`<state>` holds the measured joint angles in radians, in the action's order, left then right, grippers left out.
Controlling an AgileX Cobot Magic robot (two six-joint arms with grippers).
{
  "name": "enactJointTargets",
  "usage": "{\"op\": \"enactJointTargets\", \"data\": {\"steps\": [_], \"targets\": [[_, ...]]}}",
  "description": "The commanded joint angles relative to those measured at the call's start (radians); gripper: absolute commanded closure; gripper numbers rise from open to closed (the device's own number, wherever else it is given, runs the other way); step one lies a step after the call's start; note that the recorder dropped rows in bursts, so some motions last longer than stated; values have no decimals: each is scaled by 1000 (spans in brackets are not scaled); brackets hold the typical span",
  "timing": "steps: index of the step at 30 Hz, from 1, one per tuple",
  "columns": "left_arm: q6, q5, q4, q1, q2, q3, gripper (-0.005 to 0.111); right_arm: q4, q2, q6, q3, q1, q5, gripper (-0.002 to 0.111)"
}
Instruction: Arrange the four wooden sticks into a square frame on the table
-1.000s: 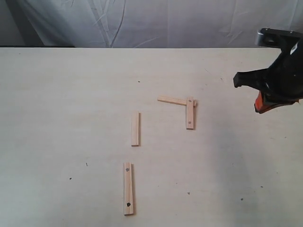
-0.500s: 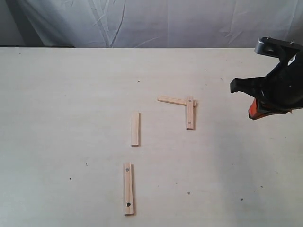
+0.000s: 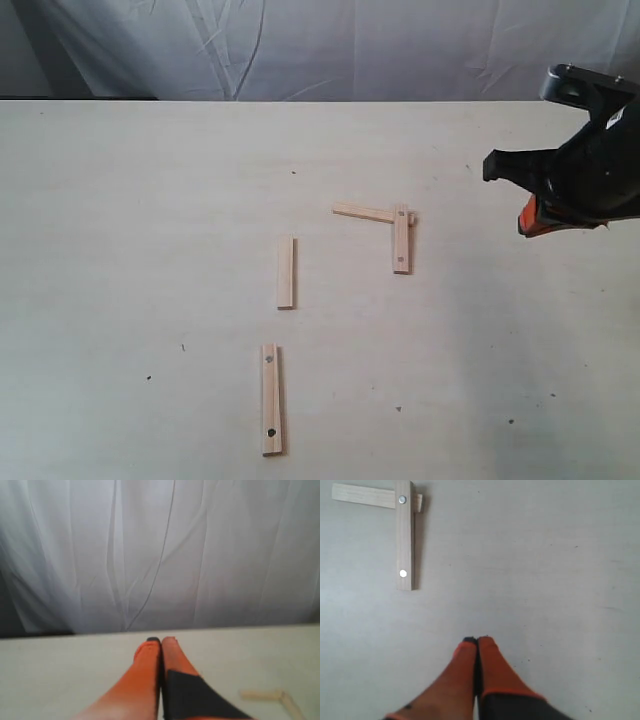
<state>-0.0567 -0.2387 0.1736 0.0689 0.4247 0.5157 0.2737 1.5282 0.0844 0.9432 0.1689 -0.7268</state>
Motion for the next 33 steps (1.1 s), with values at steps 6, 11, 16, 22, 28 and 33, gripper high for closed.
{"op": "enactJointTargets", "data": {"steps": [6, 11, 16, 22, 28, 33], "targets": [[-29, -273, -48, 4, 502, 258, 107, 34, -8, -6, -1, -4, 22, 108], [-23, -247, 95, 4, 623, 258, 107, 37, -8, -6, -1, -4, 22, 108], [-44, -373, 134, 98, 817, 303, 107, 52, -8, -6, -1, -4, 29, 108], [211, -329, -69, 341, 1092, 473, 107, 52, -8, -6, -1, -4, 34, 108], [601, -360, -416, 483, 1332, 662, 107, 74, -8, -6, -1, -4, 34, 108], [625, -404, -407, 492, 1453, 728, 99, 74, -8, -6, -1, -4, 40, 108]]}}
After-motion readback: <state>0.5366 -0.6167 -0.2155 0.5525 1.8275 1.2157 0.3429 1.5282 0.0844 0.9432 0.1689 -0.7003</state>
